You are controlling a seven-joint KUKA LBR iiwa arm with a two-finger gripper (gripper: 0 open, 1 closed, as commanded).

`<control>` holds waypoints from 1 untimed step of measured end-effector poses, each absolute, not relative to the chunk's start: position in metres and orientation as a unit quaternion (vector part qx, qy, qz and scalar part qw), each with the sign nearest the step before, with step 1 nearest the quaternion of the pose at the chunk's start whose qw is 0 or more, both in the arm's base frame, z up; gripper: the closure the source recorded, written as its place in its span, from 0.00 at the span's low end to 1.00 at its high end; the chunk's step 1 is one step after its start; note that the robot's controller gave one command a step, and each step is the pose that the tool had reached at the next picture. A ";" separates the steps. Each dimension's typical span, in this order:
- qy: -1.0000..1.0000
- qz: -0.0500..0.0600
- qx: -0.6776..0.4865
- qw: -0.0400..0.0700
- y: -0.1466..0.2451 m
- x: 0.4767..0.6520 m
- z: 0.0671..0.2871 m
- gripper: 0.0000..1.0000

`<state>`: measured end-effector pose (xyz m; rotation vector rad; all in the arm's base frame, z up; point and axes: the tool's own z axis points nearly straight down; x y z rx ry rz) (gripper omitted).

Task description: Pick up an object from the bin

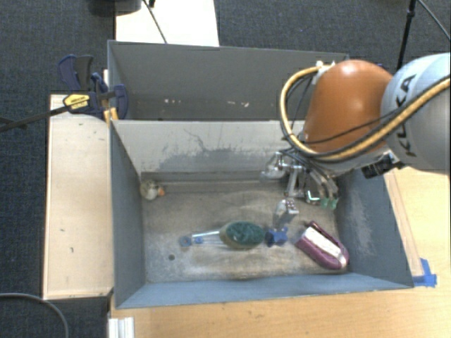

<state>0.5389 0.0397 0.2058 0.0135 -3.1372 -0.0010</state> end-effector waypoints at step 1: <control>-0.997 -0.001 0.076 -0.003 0.017 0.549 0.072 0.00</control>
Offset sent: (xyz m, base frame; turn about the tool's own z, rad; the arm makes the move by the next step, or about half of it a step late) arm 0.0075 -0.0236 -0.1358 -0.1453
